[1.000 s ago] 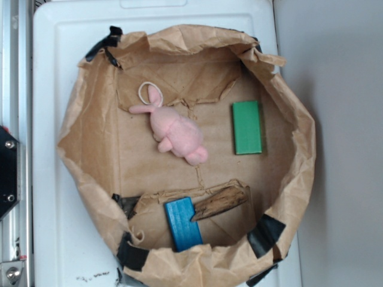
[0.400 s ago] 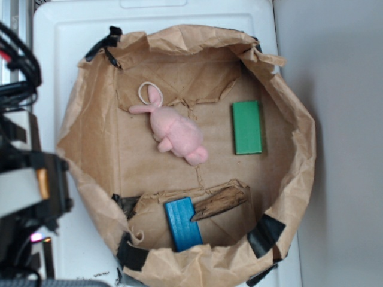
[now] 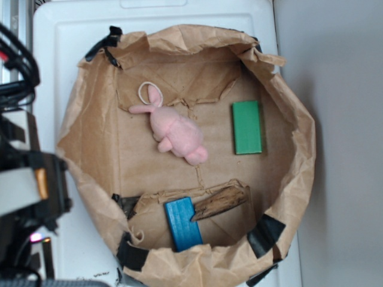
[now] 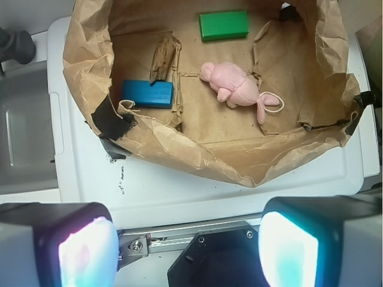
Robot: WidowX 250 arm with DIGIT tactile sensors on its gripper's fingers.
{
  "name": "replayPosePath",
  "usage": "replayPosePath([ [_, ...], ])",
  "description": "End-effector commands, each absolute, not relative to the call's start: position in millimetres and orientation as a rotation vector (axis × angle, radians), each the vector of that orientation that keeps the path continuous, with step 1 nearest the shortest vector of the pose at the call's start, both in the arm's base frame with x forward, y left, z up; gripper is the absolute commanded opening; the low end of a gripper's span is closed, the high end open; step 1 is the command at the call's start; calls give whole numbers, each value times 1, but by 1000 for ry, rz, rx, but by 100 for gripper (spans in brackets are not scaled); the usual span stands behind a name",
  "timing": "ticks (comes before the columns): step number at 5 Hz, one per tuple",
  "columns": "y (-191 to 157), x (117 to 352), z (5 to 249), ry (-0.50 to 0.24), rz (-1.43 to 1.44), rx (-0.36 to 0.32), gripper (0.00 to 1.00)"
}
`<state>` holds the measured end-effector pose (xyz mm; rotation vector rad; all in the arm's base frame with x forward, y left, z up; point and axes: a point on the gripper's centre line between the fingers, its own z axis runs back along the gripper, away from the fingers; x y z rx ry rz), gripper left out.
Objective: Grab the wood chip.
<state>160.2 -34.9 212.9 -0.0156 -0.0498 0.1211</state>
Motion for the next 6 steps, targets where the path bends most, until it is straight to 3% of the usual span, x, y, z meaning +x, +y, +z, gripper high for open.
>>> replayPosePath([
  [1,-46,185,212,-155,147,-95,100],
  [3,-55,265,180,-238,293,-66,100],
  [4,-42,303,149,-257,352,-16,100],
  [6,-42,303,149,-257,352,-16,100],
])
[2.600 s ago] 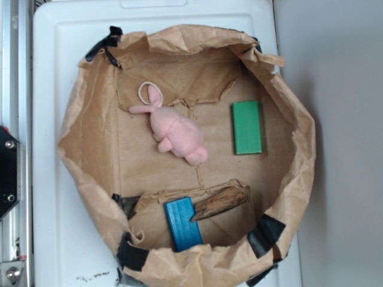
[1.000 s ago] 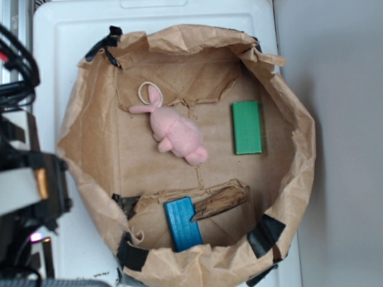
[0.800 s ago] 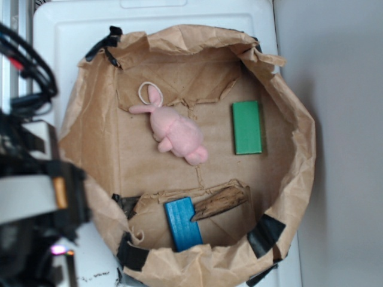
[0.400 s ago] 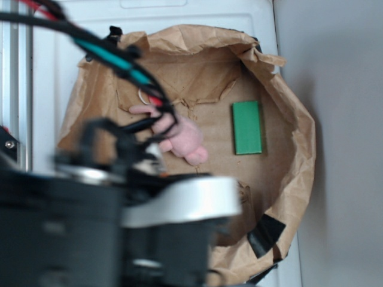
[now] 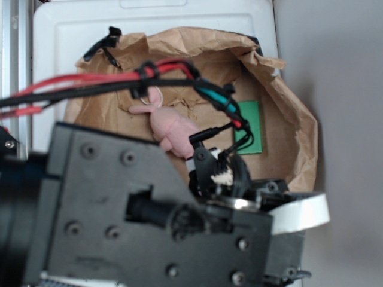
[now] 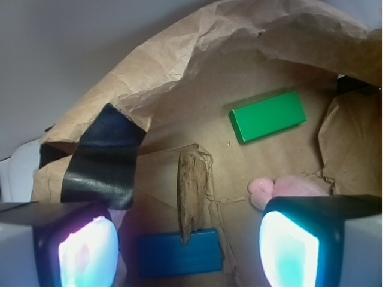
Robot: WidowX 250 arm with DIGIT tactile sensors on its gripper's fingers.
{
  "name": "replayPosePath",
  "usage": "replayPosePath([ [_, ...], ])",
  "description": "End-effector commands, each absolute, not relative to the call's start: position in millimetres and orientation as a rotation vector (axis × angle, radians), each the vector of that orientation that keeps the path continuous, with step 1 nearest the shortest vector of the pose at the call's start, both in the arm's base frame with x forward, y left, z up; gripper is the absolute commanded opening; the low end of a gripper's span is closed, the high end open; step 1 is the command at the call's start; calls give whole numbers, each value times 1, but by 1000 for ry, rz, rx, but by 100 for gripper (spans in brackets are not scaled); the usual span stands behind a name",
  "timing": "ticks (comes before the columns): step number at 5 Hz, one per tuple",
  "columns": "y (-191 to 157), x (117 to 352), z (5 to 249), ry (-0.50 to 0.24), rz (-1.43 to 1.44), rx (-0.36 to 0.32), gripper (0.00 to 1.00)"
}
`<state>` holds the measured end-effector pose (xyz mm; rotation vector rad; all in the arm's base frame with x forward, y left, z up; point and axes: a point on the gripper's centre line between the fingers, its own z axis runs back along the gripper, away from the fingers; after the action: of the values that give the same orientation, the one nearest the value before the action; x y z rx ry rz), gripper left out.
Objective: Grab the wood chip.
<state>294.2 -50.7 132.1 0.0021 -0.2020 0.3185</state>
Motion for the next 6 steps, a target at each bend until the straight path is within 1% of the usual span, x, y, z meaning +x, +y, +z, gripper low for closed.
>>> replayPosePath([
  [1,-42,303,149,-257,352,-16,100],
  [2,-13,289,145,-229,291,-60,100],
  [3,8,282,139,-227,233,-65,100],
  [4,18,278,136,-239,215,-72,100],
  [6,-7,286,88,-317,227,-6,100],
])
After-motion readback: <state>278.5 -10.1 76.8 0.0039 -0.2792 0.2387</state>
